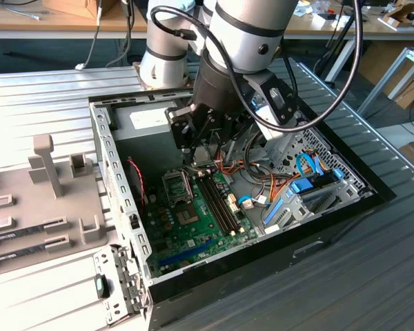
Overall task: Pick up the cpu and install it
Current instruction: 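Pick up the cpu and move it towards the insertion slot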
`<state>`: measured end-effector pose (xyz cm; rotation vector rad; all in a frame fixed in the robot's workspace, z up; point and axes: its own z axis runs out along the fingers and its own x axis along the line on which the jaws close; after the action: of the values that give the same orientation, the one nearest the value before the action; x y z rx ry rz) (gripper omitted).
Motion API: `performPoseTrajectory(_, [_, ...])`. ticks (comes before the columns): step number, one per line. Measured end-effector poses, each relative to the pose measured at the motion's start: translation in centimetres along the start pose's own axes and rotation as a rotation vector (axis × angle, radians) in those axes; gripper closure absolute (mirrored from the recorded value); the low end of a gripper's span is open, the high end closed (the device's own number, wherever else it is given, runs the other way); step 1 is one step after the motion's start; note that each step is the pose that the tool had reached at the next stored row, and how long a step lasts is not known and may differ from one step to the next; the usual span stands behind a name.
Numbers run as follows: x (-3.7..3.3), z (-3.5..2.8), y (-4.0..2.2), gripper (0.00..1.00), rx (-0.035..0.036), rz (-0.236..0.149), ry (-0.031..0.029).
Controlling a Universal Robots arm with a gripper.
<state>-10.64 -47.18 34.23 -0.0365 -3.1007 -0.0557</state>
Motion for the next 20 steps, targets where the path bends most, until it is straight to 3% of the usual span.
performPoseTrajectory(20, [-0.05,1.27,-0.05,0.53,0.0,0.0,0.0])
